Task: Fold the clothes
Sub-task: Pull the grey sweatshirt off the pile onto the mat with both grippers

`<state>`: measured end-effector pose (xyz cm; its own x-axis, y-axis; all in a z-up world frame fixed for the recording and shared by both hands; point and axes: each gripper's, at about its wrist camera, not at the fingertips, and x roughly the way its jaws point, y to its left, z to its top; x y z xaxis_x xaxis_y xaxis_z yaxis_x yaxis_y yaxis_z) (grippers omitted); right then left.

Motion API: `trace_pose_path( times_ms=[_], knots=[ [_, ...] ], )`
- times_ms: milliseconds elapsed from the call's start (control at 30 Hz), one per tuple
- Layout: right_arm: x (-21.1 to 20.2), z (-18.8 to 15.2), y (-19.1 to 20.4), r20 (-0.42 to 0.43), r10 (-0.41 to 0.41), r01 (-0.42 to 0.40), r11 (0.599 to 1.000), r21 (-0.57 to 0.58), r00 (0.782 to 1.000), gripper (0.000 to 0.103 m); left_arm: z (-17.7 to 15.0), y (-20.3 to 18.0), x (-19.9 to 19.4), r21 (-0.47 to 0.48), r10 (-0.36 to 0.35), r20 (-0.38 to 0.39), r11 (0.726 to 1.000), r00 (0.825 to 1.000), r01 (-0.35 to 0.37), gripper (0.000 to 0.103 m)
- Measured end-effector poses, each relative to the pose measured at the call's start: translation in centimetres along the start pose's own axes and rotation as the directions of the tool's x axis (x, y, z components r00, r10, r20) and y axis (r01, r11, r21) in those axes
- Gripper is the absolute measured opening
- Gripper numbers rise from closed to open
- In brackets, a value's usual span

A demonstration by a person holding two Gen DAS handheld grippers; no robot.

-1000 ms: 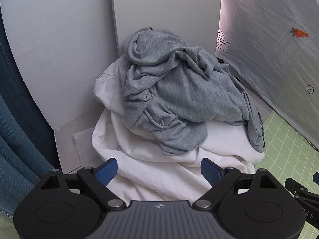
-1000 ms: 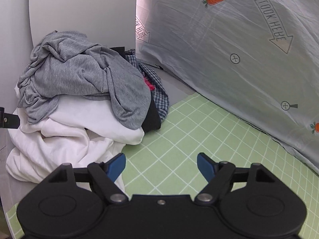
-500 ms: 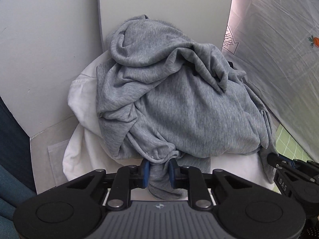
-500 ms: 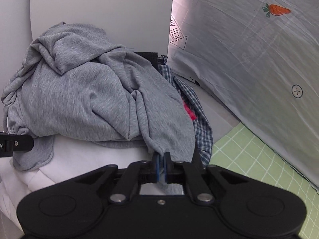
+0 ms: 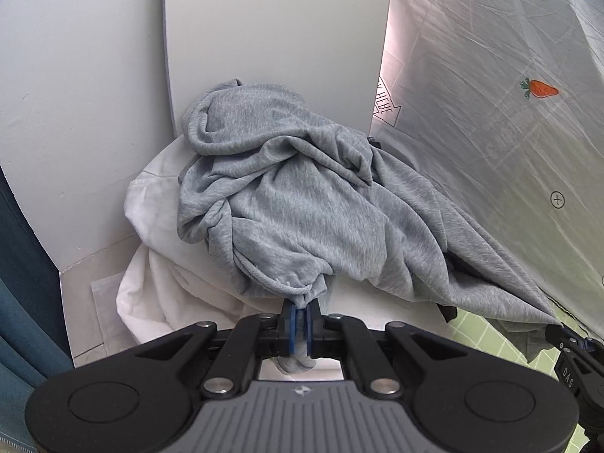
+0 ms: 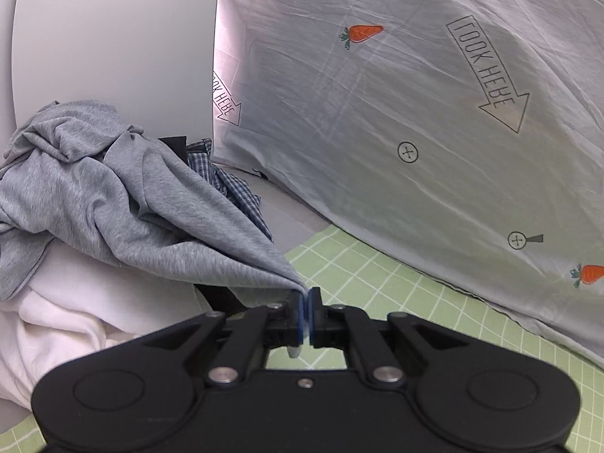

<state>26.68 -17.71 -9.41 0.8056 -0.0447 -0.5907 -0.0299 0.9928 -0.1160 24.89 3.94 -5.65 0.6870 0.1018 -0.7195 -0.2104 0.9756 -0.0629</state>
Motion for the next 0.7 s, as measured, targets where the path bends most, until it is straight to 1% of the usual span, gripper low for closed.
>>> trace_pose_path(
  times_ms=[167,433,700],
  knots=[
    [-2.9,-2.1,-1.6,-0.021,-0.004,0.005,1.0,0.027,1.0,0.002,-2.2,-2.1,-1.7,0.018,-0.057,-0.027,0.998,0.998,0.057,0.005],
    [-6.6,-5.2,-4.9,-0.054,-0.033,0.038,0.995,0.092,0.998,0.002,-6.7,-4.0,-4.4,0.072,-0.094,-0.065,0.992,0.993,0.099,0.005],
    [-11.4,-10.4,-9.7,-0.092,-0.089,0.103,0.983,0.153,0.992,0.002,-12.6,-7.0,-7.3,0.153,-0.121,-0.119,0.978,0.985,0.139,0.005]
  ],
)
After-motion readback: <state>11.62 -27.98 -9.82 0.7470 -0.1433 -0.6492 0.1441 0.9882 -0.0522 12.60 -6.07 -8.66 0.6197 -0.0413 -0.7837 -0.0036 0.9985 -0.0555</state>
